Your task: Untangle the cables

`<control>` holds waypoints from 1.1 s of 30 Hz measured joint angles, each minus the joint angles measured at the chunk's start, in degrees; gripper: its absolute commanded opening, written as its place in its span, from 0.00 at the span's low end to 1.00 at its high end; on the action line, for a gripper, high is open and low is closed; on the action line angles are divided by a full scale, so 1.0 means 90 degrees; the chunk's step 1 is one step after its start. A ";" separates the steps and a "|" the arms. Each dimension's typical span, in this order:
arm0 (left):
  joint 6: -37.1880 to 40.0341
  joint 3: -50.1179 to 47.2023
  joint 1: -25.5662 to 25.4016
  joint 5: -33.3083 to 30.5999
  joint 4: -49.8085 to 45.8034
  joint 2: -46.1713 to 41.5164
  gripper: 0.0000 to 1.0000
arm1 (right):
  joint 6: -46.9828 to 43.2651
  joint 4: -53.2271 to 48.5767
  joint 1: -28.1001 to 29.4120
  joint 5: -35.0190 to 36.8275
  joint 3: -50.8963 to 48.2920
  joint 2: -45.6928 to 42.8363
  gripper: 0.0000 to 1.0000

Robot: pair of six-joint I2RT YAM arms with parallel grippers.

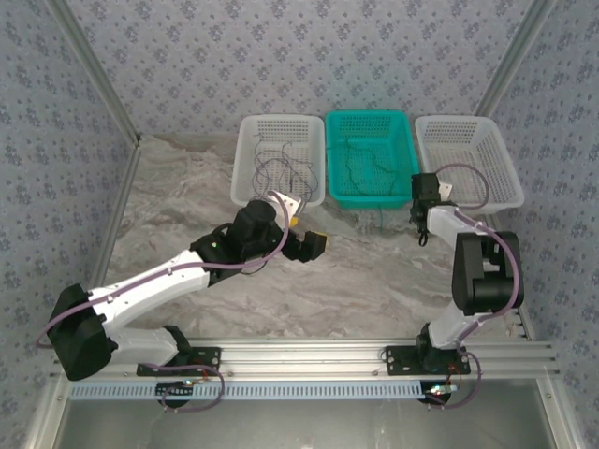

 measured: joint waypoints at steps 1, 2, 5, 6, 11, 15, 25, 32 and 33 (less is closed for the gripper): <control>-0.0002 0.0000 0.0000 -0.0002 0.0000 0.0002 0.98 | 0.0005 -0.0015 0.0029 -0.0041 -0.0039 -0.0221 0.00; -0.0002 0.0000 0.0000 -0.0002 0.0000 0.0005 0.98 | 0.0019 -0.0041 0.0046 -0.0087 -0.0058 -0.0401 0.00; -0.0002 0.0000 0.0000 0.0000 0.0000 0.0027 0.98 | 0.0121 -0.0124 0.0073 -0.0270 -0.0068 -0.1095 0.00; -0.0002 0.0000 0.0000 0.0000 0.0000 0.0032 0.98 | 0.0143 -0.0134 0.0066 -0.0328 -0.0058 -0.1270 0.00; -0.0002 0.0000 0.0000 -0.0002 0.0000 0.0032 0.98 | 0.0131 -0.0053 -0.0141 -0.0556 0.0299 -0.1654 0.00; -0.0007 -0.0015 0.0000 -0.0005 0.0010 0.0027 0.98 | -0.0090 0.0454 -0.0491 -0.0452 0.0736 -0.1251 0.00; -0.0049 -0.0131 0.0000 -0.0027 0.0022 0.0012 0.98 | -0.0697 0.1394 -0.1309 -0.0568 0.2749 0.1260 0.00; -0.0053 -0.0163 -0.0002 -0.0398 -0.0119 -0.0136 0.99 | -0.0313 0.0350 -0.1345 -0.0646 0.4036 0.2650 0.59; -0.0053 -0.0202 0.0000 -0.0500 -0.0138 -0.0219 0.99 | -0.0248 0.0206 -0.1331 -0.0624 0.4002 0.2628 0.61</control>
